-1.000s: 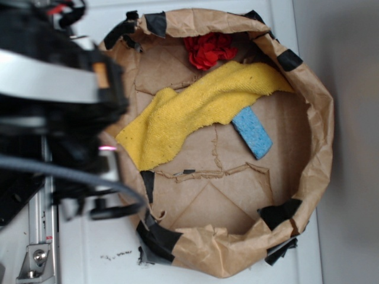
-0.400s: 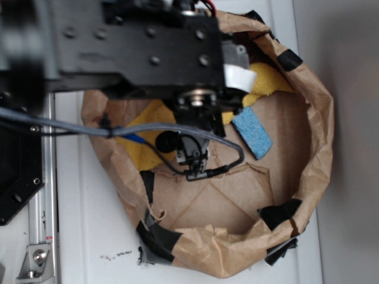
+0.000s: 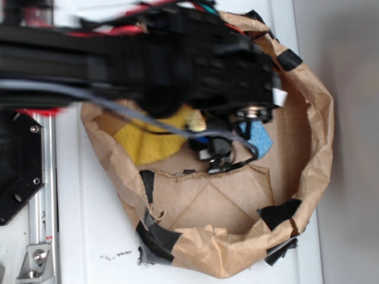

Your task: Grab the yellow cloth.

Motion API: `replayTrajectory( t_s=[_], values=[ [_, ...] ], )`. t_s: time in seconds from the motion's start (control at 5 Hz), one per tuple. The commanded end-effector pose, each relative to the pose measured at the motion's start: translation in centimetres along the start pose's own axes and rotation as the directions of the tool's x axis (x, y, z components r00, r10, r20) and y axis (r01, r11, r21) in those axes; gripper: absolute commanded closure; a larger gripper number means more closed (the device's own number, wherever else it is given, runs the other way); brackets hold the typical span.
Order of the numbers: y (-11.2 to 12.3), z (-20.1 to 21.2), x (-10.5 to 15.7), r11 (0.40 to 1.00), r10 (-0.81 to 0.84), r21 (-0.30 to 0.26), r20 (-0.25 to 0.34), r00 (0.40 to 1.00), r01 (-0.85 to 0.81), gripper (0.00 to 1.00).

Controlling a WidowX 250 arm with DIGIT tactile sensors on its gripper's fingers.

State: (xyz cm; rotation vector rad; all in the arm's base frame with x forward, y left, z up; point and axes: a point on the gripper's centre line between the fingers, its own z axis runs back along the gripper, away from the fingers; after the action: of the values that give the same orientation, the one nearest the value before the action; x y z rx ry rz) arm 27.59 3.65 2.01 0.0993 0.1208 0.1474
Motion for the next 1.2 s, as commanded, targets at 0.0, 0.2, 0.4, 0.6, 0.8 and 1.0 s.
replayTrajectory(
  t_s=[0.0,0.2,0.4,0.6,0.8,1.0],
  values=[
    [1.2,-0.3,0.8,0.998,0.050,0.025,0.020,0.999,-0.050,1.00],
    [1.4,1.5,0.3,1.000,0.012,-0.001,0.030,0.999,-0.012,1.00],
    [1.4,4.4,-0.3,1.000,-0.023,-0.008,0.077,0.997,0.023,1.00],
    [0.7,8.8,-1.6,0.999,-0.048,0.023,0.121,0.991,0.046,1.00],
    [-0.4,11.5,-1.7,0.996,-0.094,0.012,0.162,0.982,0.094,1.00],
    [-1.4,13.1,-1.9,0.997,-0.080,-0.002,0.184,0.980,0.082,1.00]
  ],
)
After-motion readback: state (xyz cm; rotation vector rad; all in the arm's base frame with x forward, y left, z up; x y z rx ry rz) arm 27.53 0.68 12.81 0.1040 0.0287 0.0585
